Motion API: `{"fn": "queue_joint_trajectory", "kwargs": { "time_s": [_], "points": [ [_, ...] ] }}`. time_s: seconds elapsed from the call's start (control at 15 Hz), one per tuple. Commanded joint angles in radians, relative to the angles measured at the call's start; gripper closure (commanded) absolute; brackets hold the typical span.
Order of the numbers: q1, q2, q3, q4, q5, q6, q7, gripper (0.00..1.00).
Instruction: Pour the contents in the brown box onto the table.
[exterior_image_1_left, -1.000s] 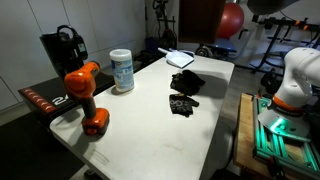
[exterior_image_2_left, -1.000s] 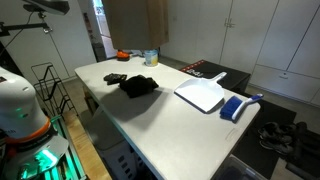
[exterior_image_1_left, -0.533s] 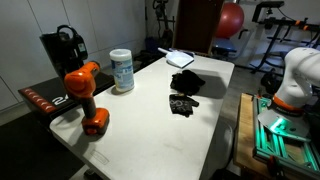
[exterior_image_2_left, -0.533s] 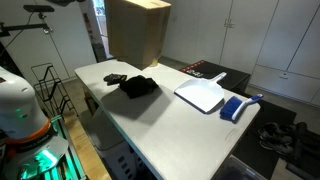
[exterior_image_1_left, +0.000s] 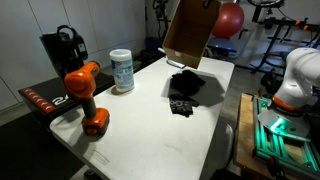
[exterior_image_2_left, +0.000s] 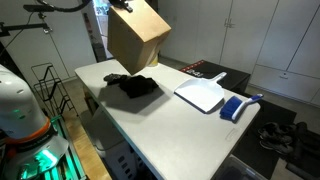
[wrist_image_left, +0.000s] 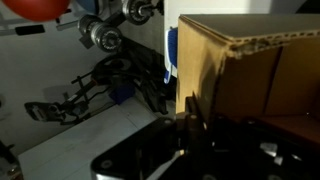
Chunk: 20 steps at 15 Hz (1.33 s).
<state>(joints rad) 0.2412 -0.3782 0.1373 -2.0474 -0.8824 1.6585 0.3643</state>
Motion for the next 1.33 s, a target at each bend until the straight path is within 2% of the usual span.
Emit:
{"fn": "queue_joint_trajectory", "kwargs": {
  "time_s": [0.0,0.2,0.27,0.33,0.73,0.8,0.93,1.27],
  "points": [
    [-0.042,0.005,-0.014,0.033,0.163,0.062,0.028,0.99],
    [-0.072,0.017,-0.017,0.048,0.312,0.098,0.026,0.99],
    [-0.092,0.003,0.017,0.024,0.24,0.085,0.009,0.99],
    [-0.099,0.004,0.019,0.026,0.252,0.086,0.008,0.95],
    [-0.108,0.006,0.03,0.026,0.248,0.085,0.009,0.95],
    [-0.108,0.007,0.03,0.026,0.248,0.085,0.009,0.99],
    [-0.129,0.049,0.01,0.065,0.282,0.075,0.015,0.99],
    [-0.177,0.12,-0.085,0.115,0.475,0.179,-0.102,0.99]
  ]
}}
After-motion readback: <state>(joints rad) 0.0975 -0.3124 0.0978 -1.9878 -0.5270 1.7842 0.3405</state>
